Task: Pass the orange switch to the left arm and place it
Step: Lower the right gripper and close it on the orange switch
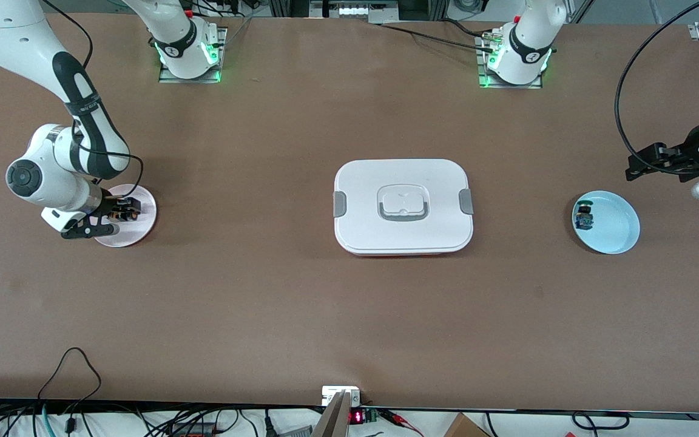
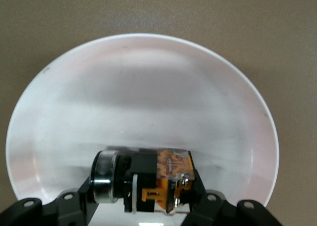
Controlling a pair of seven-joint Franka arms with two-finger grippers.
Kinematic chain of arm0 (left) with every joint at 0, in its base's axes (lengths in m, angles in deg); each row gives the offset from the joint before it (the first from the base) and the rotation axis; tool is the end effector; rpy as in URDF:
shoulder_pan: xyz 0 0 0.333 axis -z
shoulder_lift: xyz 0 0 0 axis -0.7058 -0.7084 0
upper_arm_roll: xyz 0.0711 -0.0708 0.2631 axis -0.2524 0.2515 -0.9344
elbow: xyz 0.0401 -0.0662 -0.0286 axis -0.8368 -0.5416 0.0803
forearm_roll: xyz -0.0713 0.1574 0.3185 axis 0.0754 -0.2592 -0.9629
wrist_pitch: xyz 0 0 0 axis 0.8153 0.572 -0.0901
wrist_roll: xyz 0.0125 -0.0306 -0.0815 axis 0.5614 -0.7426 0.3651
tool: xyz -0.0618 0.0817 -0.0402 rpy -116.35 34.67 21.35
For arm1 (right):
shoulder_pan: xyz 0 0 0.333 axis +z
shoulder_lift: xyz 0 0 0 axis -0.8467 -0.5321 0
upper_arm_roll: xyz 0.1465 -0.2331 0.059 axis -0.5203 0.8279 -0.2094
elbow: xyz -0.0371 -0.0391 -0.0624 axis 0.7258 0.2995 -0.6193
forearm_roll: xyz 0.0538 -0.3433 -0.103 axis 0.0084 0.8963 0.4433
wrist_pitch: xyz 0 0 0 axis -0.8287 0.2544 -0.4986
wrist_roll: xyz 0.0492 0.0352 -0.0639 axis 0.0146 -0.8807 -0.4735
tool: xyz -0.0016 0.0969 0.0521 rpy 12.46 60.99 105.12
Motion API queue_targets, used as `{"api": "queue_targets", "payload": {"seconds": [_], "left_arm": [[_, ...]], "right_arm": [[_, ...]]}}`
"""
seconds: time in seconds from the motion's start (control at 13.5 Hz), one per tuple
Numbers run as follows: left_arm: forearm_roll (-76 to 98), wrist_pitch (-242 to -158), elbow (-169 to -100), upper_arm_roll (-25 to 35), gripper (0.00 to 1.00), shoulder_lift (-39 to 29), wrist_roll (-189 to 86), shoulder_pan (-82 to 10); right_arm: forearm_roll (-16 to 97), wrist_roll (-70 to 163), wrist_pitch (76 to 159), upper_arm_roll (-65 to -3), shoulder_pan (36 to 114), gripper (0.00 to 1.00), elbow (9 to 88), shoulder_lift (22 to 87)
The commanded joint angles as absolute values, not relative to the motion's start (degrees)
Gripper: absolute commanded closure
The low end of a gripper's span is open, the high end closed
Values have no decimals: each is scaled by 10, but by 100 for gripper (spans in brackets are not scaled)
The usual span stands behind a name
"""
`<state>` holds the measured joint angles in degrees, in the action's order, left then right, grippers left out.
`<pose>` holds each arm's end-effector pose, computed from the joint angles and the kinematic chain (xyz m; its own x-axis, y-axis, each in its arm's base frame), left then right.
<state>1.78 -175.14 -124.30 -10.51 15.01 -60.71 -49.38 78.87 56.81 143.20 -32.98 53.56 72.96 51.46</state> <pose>0.5511 0.0209 0.5430 0.9986 -0.0151 -0.0515 -0.0152 -0.9999 -0.0004 0.5126 -0.0983 0.1670 0.9816 0.1100 -0.1559 0.1145 -0.9932 0.0203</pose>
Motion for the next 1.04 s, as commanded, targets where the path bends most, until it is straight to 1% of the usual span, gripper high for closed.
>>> {"api": "queue_targets", "payload": {"seconds": [0.0,0.07,0.3,0.37,0.52,0.67,0.81,0.96], "left_arm": [[-1,-1737,-1222,-102,0,140,-603,-492],[-1,-1737,-1222,-102,0,140,-603,-492],[-1,-1737,-1222,-102,0,140,-603,-491],[-1,-1737,-1222,-103,0,140,-603,-492],[-1,-1737,-1222,-103,0,140,-603,-492],[-1,-1737,-1222,-103,0,140,-603,-491],[-1,-1738,-1222,-102,0,140,-605,-491],[0,-1738,-1222,-102,0,140,-606,-490]], "right_arm": [[717,562,1348,-336,536,86,702,525],[697,562,1324,-336,543,88,687,529],[701,572,1314,-338,560,90,685,566],[701,574,1298,-338,562,90,676,577],[698,598,1220,-339,567,90,637,596],[696,618,1156,-340,594,90,593,617],[694,647,1116,-341,605,96,563,638],[690,693,1077,-342,629,98,538,657]]}}
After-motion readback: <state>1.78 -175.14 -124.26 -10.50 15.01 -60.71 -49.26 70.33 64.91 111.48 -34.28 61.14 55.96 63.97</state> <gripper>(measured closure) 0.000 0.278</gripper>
